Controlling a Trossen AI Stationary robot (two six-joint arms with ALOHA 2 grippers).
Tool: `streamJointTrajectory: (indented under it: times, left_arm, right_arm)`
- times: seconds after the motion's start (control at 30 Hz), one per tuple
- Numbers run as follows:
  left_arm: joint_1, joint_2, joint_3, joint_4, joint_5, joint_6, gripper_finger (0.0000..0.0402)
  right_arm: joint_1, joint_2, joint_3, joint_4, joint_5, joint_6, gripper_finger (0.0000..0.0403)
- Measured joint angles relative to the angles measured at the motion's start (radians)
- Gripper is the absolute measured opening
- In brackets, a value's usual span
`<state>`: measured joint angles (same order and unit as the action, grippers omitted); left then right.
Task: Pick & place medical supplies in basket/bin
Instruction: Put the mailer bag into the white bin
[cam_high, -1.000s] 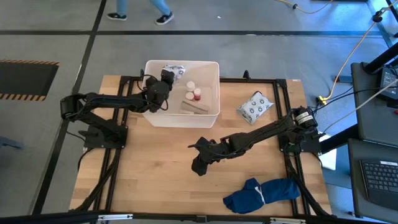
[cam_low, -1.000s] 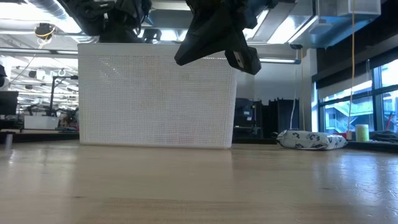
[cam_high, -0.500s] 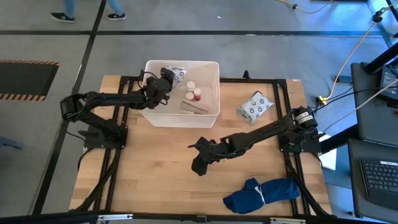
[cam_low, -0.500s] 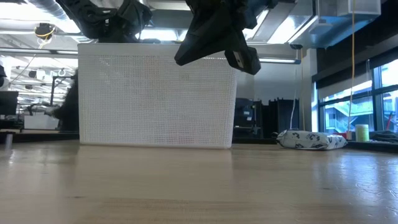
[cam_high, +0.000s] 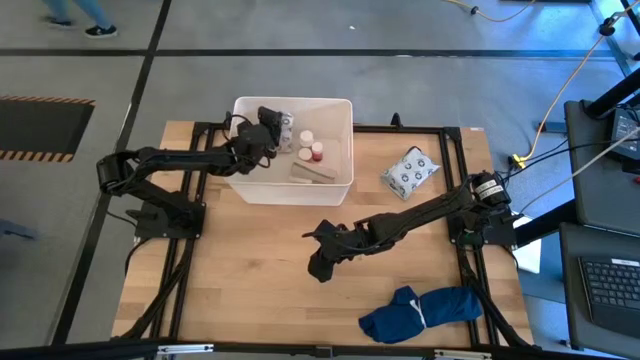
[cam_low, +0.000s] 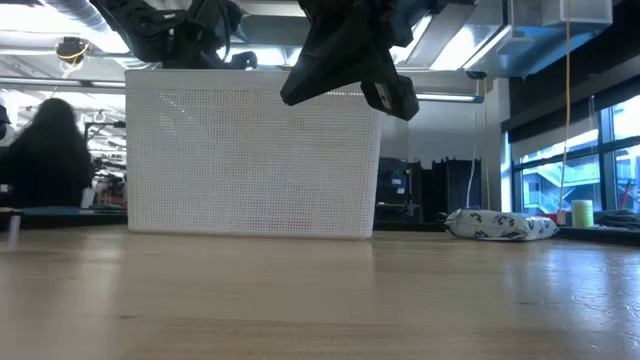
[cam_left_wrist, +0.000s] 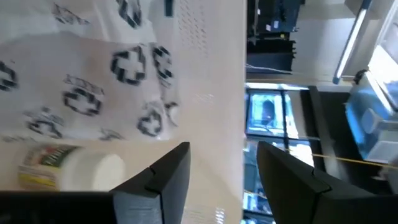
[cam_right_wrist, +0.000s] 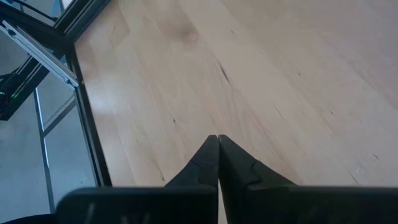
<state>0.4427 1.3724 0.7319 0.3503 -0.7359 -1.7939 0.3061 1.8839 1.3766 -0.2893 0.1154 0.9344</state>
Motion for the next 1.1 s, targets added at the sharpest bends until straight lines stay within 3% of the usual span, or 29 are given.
streamJointTrajectory:
  times: [0.2,0.5,0.6,0.67,0.77,0.97,1.1]
  left_arm:
    - [-0.001,0.000,0.000,0.179,0.092,0.113,0.0176]
    - [-0.028,-0.005,0.000,0.837,0.407,0.430,0.0170]
    - [-0.034,-0.025,0.001,0.979,0.608,0.529,0.0160]
    - [-0.033,-0.056,0.001,0.986,0.780,0.570,0.0150]
    - [-0.037,-0.105,0.001,0.951,1.063,0.640,0.0135]
    - [-0.099,-0.205,0.001,0.777,1.637,0.752,0.0111]
    - [-0.177,-0.253,0.001,0.581,1.823,0.812,0.0098]
  right_arm:
    - [0.000,0.000,0.000,0.000,0.000,-0.005,0.0003]
    - [-0.001,-0.072,0.001,-0.052,0.000,-0.082,0.0003]
    - [-0.001,-0.110,0.001,-0.102,0.000,-0.102,0.0003]
    - [-0.001,-0.139,0.001,-0.129,-0.009,-0.091,0.0003]
    - [-0.002,-0.177,0.001,-0.202,-0.106,-0.044,0.0003]
    - [-0.001,-0.251,0.001,-0.379,-0.333,0.009,0.0003]
    - [0.005,-0.289,0.001,-0.521,-0.509,0.100,0.0003]
